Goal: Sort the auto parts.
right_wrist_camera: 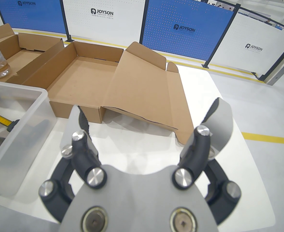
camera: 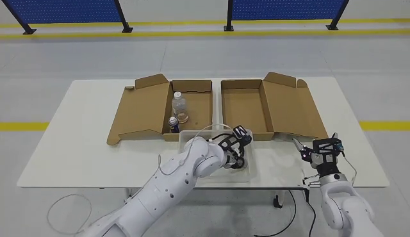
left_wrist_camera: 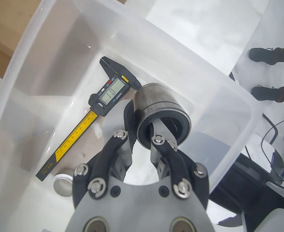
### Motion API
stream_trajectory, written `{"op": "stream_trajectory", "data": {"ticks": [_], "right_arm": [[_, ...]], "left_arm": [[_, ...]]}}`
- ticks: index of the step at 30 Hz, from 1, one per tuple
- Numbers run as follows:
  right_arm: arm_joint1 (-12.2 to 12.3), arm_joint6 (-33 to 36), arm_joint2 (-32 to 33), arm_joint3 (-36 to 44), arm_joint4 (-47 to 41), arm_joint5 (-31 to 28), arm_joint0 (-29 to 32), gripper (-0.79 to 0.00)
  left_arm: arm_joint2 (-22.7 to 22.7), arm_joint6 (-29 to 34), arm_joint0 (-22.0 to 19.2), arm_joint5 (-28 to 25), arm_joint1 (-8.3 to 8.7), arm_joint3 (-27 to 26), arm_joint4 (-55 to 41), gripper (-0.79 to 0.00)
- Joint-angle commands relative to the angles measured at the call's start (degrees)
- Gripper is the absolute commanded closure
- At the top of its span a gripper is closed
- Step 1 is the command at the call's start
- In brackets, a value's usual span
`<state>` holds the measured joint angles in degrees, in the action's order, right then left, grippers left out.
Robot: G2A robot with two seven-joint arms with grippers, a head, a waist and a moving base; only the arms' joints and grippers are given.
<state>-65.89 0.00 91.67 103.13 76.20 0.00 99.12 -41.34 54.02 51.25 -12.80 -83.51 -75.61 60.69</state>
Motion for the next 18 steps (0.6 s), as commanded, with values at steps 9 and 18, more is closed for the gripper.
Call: {"op": "stream_trajectory", "data": {"ticks": [9,18], "right_arm": [[0.0,0.0,0.0,0.0,0.0,0.0,0.0,-0.785],[0.0,0.0,0.0,0.0,0.0,0.0,0.0,-0.785]], "left_arm": [[-5.7,1.8,4.0,0.5,1.81,-11.0,-0.8,0.000],[-11.7,8.1,9.7,-1.6,3.96,-25.1,-4.2,0.000]]}}
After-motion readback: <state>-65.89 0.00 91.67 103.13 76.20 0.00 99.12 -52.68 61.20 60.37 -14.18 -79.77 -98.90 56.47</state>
